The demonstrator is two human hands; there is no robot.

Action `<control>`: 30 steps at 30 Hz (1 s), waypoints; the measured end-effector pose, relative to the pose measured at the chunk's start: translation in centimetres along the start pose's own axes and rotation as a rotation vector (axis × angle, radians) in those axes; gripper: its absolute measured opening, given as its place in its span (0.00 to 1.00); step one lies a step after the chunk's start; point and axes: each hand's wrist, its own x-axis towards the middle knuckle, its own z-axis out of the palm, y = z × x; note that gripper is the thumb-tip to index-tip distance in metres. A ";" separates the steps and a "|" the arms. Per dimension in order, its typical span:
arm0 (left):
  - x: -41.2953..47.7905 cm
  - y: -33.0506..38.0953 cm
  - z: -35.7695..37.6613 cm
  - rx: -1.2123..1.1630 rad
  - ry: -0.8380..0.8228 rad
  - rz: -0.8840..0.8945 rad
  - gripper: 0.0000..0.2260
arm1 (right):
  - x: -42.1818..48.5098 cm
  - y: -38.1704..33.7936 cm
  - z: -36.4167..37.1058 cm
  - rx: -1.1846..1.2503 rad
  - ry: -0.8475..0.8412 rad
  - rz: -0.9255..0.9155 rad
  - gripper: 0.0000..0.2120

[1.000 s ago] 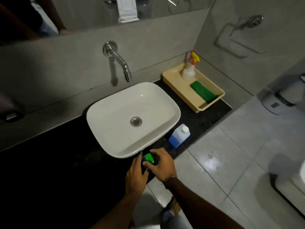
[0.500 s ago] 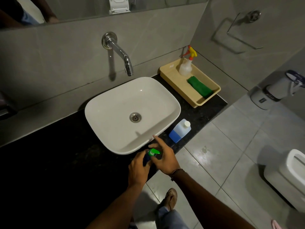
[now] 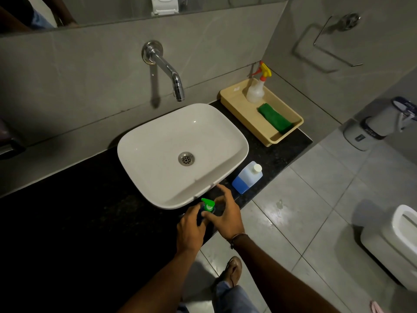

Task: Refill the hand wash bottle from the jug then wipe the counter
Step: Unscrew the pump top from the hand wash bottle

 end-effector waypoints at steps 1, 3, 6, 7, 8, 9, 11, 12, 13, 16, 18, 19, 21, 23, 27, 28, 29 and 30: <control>0.1 0.0 0.0 0.009 0.003 -0.002 0.22 | 0.1 0.1 0.0 0.011 -0.017 -0.008 0.45; 0.2 0.0 -0.1 0.025 0.002 0.005 0.23 | -0.1 0.3 -0.1 0.041 -0.048 -0.037 0.44; 0.0 0.1 -0.2 0.010 -0.010 0.026 0.25 | -0.5 -0.2 0.1 0.067 -0.007 -0.022 0.49; 0.0 0.1 -0.2 0.004 -0.012 0.028 0.25 | -0.6 -0.5 0.3 0.063 0.022 -0.006 0.48; 0.0 0.1 -0.2 0.002 -0.016 0.026 0.25 | -0.6 -0.7 0.5 0.063 0.043 0.002 0.47; 0.0 0.1 -0.2 0.003 -0.021 0.023 0.24 | -0.5 -0.7 0.7 0.073 0.047 0.004 0.44; 0.1 0.1 -0.2 0.004 -0.026 0.018 0.24 | -0.3 -0.7 0.9 0.111 0.016 0.002 0.42; 0.1 0.1 -0.2 0.003 -0.027 0.013 0.24 | -0.3 -0.7 0.9 0.112 -0.003 -0.010 0.43; 0.1 0.2 -0.3 0.002 -0.029 0.007 0.24 | -0.5 -0.8 1.0 0.097 -0.016 -0.031 0.45; 0.0 0.1 -0.4 -0.009 -0.042 0.010 0.25 | -1.0 -1.2 1.5 0.128 0.059 -0.018 0.50; 0.0 0.2 -0.4 -0.002 -0.056 0.023 0.26 | -1.0 -1.3 1.6 0.174 0.129 0.033 0.48; 0.0 0.2 -0.4 0.000 -0.055 0.028 0.25 | -0.9 -1.1 1.6 0.189 0.144 0.041 0.47; 0.2 0.1 -0.3 -0.016 -0.040 0.021 0.24 | -1.0 -0.7 1.4 0.226 0.147 0.042 0.44; 0.2 0.1 -0.4 -0.018 -0.033 0.017 0.24 | -1.2 -0.7 1.3 0.268 0.101 0.048 0.45; 0.0 0.0 -0.2 -0.027 -0.044 0.033 0.25 | -1.5 -0.7 1.7 0.287 0.144 0.092 0.49; 0.0 0.0 -0.2 -0.030 -0.044 0.032 0.25 | -1.5 -0.6 1.8 0.275 0.176 0.106 0.48; 0.0 0.0 -0.2 -0.029 -0.039 0.029 0.24 | -1.4 -0.6 1.9 0.267 0.197 0.114 0.46; 0.1 0.0 -0.2 -0.030 -0.031 0.023 0.24 | -1.4 -0.5 1.9 0.276 0.199 0.117 0.44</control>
